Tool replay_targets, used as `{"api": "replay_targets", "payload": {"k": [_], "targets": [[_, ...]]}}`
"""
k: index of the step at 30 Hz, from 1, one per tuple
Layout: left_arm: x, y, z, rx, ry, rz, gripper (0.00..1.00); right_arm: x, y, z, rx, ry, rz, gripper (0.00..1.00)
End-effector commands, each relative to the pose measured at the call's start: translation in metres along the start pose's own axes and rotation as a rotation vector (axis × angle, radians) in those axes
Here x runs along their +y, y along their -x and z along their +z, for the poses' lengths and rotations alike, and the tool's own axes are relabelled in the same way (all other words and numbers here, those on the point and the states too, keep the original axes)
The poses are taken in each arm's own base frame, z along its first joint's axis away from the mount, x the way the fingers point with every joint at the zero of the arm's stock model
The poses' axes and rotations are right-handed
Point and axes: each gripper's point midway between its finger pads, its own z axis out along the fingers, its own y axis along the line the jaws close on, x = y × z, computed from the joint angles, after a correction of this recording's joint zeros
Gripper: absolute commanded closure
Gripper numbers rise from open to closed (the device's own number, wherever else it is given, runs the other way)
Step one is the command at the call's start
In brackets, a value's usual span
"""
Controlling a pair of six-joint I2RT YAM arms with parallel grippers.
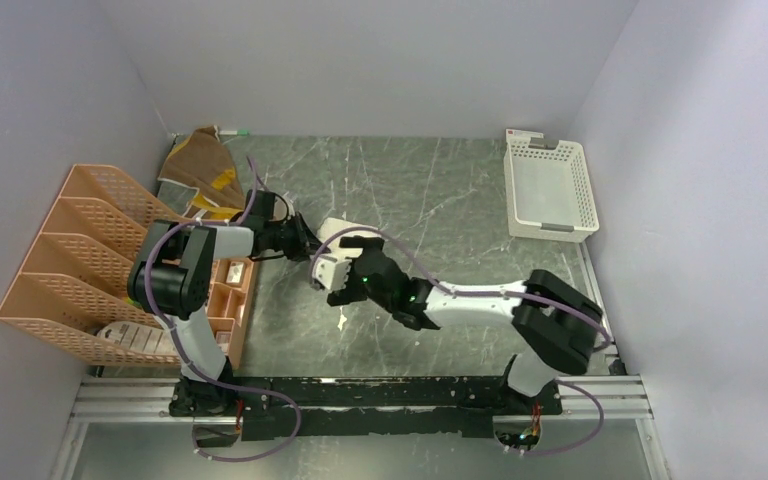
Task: Roll the towels
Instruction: Roll the towel at the center of the board.
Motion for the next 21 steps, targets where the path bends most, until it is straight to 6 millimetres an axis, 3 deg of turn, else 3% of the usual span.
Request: {"api": "replay_targets", "payload": {"k": [1,6,12,17,21], "targets": [[0.004,-0.018,0.002,0.083,-0.004,-0.029,0.93,-0.001,-0.020,0.014,0.104,-0.066,-0.235,0.03],[0.002,-0.018,0.000,0.083,-0.002,-0.018,0.93,0.017,-0.021,0.032,0.088,0.004,-0.309,0.04],[-0.001,-0.016,-0.001,0.088,-0.016,-0.010,0.93,0.031,-0.026,0.057,0.109,0.075,-0.340,0.15],[-0.002,-0.016,-0.001,0.091,-0.020,-0.007,0.93,0.038,-0.028,0.070,0.131,0.141,-0.310,0.32],[-0.003,-0.014,-0.001,0.089,-0.028,-0.009,0.93,0.048,-0.043,0.072,0.171,0.224,-0.249,0.48]]}}
